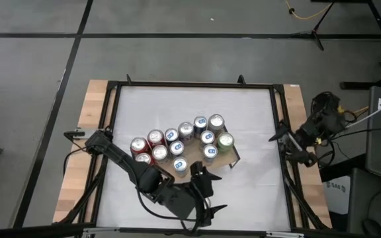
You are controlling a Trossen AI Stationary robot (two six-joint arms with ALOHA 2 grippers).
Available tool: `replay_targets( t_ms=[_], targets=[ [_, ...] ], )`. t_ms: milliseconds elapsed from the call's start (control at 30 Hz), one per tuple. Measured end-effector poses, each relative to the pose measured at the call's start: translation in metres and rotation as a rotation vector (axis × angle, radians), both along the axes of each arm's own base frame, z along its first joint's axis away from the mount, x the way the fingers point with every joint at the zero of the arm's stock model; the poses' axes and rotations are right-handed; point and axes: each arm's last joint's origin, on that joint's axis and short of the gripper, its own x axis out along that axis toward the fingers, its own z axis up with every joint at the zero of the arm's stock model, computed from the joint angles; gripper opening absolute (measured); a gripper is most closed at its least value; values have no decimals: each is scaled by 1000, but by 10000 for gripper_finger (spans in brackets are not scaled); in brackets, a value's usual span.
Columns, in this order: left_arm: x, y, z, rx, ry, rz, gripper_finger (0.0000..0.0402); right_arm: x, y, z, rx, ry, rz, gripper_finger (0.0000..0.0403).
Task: Place canned beverage on shelf
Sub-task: Put the red soda can on the shelf
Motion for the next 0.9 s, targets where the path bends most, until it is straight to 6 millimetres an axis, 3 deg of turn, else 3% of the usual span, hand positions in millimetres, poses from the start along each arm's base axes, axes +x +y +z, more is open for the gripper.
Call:
replay_targets(
  t_ms=[267, 400, 700, 900],
  targets=[
    [6, 9, 0, -3, 2, 17, 387, -5, -14, 1, -127, -166, -218, 367],
    [8, 14, 0, -11, 6, 15, 387, -6, -15, 6, -133, -215, -228, 367],
    [12, 20, 0, -12, 5, 28, 387, 7, 2, -4, -204, -237, -247, 367],
    [12, 22, 0, -14, 5, 32, 387, 14, -1, -14, -264, -219, -386, 367]
  ],
)
